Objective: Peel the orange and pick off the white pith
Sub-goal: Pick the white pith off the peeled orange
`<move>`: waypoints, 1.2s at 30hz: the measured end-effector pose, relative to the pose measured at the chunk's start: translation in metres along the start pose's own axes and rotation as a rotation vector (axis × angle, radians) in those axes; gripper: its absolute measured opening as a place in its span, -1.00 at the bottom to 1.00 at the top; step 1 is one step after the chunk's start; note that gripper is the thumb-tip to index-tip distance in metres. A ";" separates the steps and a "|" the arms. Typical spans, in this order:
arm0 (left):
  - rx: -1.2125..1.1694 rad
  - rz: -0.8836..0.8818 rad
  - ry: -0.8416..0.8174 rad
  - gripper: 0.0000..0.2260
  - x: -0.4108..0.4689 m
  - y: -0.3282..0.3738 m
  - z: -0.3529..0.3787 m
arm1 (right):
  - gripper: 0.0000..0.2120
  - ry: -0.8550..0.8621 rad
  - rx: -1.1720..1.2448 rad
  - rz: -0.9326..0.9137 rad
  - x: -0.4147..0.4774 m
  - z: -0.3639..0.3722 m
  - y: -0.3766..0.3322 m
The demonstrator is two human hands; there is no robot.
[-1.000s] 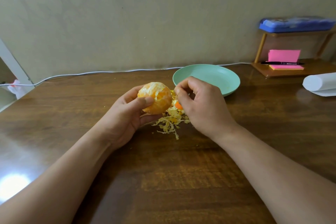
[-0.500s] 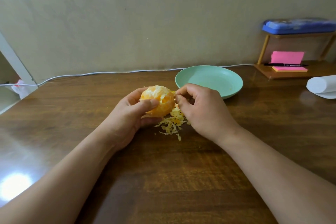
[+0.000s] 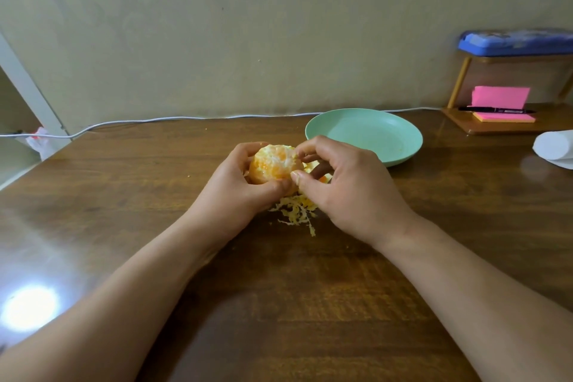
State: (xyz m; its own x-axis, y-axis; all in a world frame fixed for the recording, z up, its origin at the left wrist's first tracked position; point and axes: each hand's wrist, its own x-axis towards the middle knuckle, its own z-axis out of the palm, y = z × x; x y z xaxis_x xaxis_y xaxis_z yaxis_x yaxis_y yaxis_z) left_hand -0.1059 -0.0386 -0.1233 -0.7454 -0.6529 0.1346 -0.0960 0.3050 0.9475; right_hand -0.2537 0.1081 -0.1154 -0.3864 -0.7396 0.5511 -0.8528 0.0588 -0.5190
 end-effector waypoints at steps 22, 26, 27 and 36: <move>0.503 0.282 0.106 -0.30 -0.007 0.009 -0.002 | -0.79 -0.012 -0.326 -0.182 0.004 -0.005 -0.005; 0.529 0.290 0.086 -0.30 -0.008 0.011 -0.002 | -0.79 -0.036 -0.360 -0.198 0.005 -0.004 -0.007; 0.526 0.290 0.087 -0.30 -0.008 0.011 -0.002 | -0.79 -0.032 -0.367 -0.203 0.005 -0.004 -0.008; 0.473 0.238 0.066 -0.30 -0.006 0.010 -0.005 | -0.83 0.018 -0.360 -0.226 0.006 -0.001 -0.009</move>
State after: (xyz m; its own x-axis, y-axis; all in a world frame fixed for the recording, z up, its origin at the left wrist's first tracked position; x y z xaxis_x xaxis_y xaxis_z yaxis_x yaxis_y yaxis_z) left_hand -0.0989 -0.0349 -0.1128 -0.7415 -0.5650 0.3619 -0.2277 0.7192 0.6564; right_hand -0.2488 0.1038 -0.1065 -0.1792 -0.7490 0.6379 -0.9838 0.1292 -0.1247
